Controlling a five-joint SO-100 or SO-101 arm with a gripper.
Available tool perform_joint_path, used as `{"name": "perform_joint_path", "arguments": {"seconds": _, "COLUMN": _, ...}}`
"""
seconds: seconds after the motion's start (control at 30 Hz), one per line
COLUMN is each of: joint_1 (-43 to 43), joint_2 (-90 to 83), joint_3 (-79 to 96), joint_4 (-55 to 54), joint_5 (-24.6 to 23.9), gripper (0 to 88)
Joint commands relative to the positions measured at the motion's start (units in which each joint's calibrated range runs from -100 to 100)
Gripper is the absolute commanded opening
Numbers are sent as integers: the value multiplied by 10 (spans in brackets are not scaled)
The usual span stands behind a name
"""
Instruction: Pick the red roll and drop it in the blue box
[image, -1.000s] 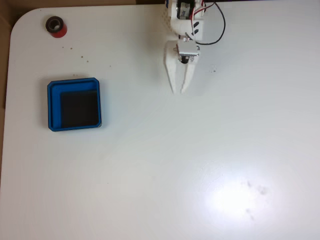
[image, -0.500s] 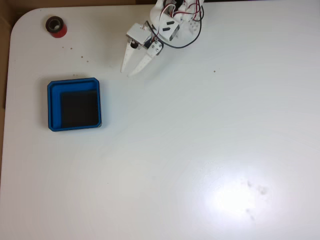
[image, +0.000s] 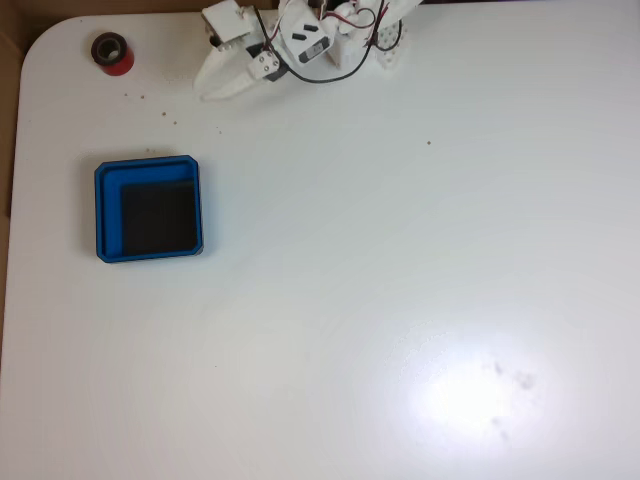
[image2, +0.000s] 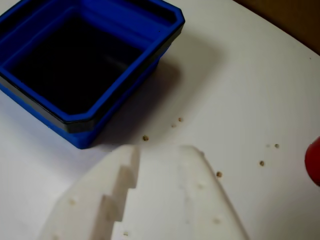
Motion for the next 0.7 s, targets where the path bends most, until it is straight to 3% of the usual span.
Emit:
{"name": "perform_joint_path", "arguments": {"seconds": 0.0, "joint_1": 66, "joint_2": -1, "joint_3": 7, "joint_4": -9, "joint_5": 2, "gripper": 16}}
{"name": "perform_joint_path", "arguments": {"seconds": 0.33, "joint_1": 255, "joint_2": 0, "joint_3": 7, "joint_4": -8, "joint_5": -2, "gripper": 16}}
{"name": "perform_joint_path", "arguments": {"seconds": 0.67, "joint_1": 254, "joint_2": 120, "joint_3": -111, "joint_4": -10, "joint_5": 4, "gripper": 16}}
